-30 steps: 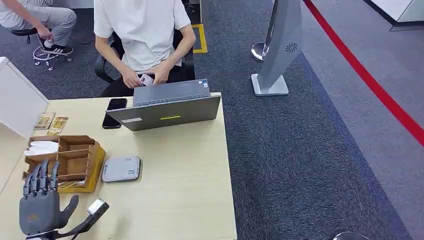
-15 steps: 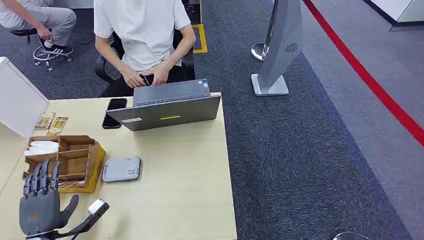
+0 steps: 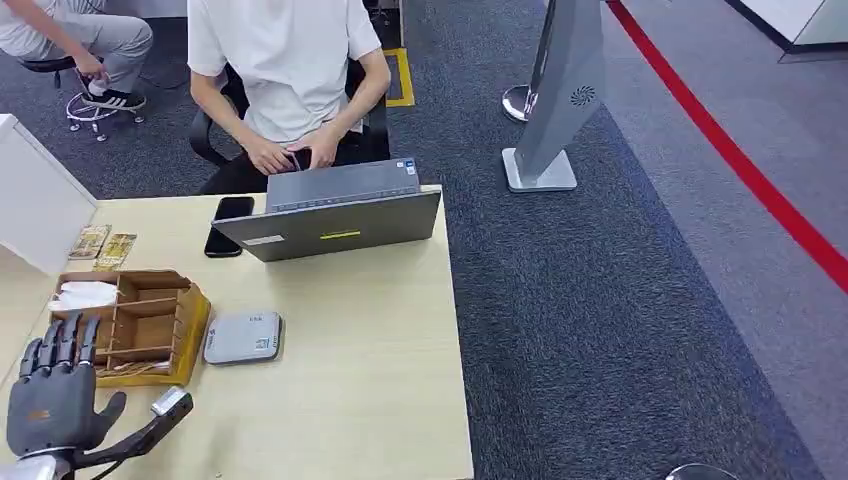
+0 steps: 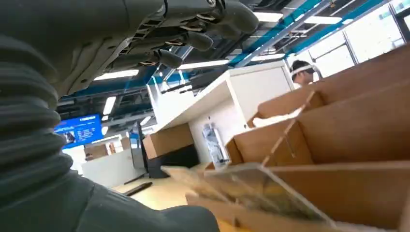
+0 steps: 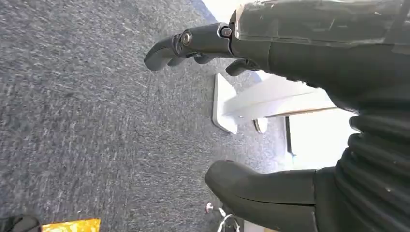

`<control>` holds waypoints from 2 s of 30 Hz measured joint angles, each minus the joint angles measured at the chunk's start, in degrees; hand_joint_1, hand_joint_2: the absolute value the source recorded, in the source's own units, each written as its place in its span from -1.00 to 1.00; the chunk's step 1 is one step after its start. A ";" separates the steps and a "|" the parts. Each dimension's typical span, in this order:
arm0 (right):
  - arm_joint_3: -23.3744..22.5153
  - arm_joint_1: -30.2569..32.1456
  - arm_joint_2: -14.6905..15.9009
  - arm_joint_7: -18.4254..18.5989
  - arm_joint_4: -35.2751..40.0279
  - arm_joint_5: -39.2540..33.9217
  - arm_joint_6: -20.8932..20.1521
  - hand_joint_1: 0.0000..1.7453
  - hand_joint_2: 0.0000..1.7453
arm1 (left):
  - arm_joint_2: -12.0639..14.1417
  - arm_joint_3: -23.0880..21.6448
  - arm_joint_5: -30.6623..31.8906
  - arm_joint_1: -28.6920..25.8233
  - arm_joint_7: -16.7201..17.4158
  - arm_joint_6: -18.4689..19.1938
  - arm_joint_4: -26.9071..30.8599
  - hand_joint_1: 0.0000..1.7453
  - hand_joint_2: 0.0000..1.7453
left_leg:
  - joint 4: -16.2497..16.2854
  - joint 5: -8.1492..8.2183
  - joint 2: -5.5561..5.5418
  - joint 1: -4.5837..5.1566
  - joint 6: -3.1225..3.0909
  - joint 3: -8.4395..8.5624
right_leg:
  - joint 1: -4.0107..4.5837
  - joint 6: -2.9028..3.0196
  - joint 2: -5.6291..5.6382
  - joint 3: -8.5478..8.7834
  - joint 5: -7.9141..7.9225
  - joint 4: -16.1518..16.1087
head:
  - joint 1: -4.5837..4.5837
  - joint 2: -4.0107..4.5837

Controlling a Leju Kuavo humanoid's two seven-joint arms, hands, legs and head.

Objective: Pass the card to the sensor for recognition and then transmit it.

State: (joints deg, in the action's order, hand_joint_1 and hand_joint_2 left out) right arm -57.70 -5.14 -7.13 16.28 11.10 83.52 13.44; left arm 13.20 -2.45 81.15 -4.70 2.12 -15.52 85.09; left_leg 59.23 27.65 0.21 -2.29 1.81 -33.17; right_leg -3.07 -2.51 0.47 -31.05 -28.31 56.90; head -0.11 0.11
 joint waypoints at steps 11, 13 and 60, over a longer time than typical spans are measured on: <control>-0.02 0.02 0.02 0.20 0.00 0.07 0.00 -1.00 1.00 | 1.34 -0.02 -0.37 2.05 0.15 0.99 -0.09 -1.00 1.00 | 0.00 0.00 0.02 0.00 0.00 0.00 | 0.00 0.00 0.03 -0.04 0.01 0.00 | 0.00 0.00; 0.00 0.01 0.02 0.20 0.00 0.09 0.00 -1.00 1.00 | 1.47 -0.02 -0.79 2.42 0.37 1.34 -0.26 -1.00 1.00 | 0.00 0.00 0.01 0.00 0.00 0.00 | 0.00 0.00 0.03 -0.05 0.01 0.00 | 0.02 0.00; 0.00 0.13 0.07 0.20 0.00 0.15 -0.04 -1.00 1.00 | 2.91 -2.43 -6.27 6.42 -1.77 5.95 -7.28 1.00 1.00 | 0.00 0.00 0.01 0.00 0.01 -0.01 | 0.00 0.00 0.03 -0.02 0.01 0.00 | 0.00 0.00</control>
State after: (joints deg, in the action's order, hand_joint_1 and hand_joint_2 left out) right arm -57.70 -5.02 -7.06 16.48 11.10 83.67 13.40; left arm 16.11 -4.87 74.88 1.71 0.35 -9.57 77.81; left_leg 59.23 27.64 0.22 -2.29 1.82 -33.18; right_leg -3.06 -2.51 0.50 -31.07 -28.30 56.90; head -0.11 0.11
